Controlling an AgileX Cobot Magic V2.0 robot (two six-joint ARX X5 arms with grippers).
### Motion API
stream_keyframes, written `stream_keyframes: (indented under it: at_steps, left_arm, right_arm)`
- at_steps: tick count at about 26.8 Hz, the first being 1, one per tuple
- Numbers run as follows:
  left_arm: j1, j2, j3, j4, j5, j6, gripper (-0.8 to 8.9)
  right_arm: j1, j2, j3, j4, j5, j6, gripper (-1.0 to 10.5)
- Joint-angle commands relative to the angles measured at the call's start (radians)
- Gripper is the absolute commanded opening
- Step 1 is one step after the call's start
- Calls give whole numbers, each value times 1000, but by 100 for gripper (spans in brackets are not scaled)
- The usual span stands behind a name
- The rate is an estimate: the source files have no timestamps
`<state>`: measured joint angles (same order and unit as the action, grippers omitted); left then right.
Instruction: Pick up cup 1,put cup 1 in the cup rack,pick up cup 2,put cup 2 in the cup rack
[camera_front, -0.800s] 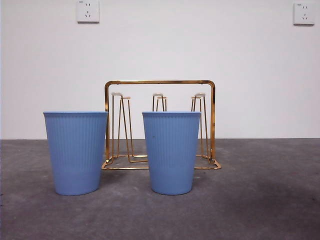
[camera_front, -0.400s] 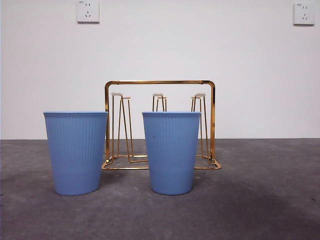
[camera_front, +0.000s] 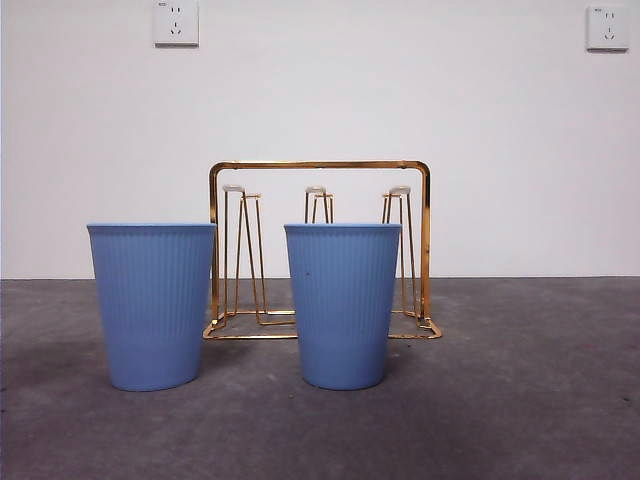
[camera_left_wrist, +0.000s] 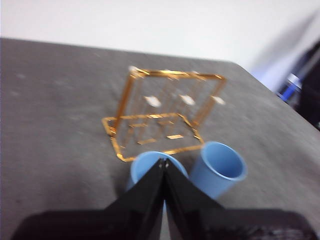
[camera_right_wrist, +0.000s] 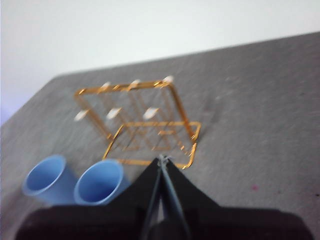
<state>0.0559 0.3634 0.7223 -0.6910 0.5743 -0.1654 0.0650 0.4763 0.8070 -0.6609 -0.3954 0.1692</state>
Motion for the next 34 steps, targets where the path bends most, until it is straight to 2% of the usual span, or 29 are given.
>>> stream_keyframes:
  at_steps: [1,5,9,20,21,22,25,26,27,31,34]
  left_arm:
    - [-8,43,52,-35,37,41,-6]
    - [-19,102,122,-98,69,49,-6]
    - [-44,132,160,-127,69,70,-6]
    - [-92,155,171,-130,71,69,17]
    - [-96,158,171,-130,73,69,60]
    - [-100,161,171,-129,79,69,144]
    - [-109,171,171,-129,91,66,508]
    - [-112,175,171,-129,93,64,602]
    - [-114,177,171,-130,100,64,638]
    - [-120,194,171,-122,161,61,634]
    - [-129,209,171,-115,167,58,634]
  right_arm:
    - [0,70,111,-92,-52,-97,-9]
    - [0,172,252,-249,-118,-189,-9]
    - [0,249,346,-387,-122,-277,-9]
    - [1,314,381,-439,-141,-281,3]
    - [1,317,381,-438,-141,-281,8]
    - [1,319,382,-439,-140,-281,24]
    - [1,320,382,-437,-141,-278,187]
    - [1,319,382,-436,-141,-277,252]
    - [1,320,382,-436,-146,-277,307]
    - [1,327,382,-418,-185,-254,545]
    - [2,345,382,-405,-206,-239,573]
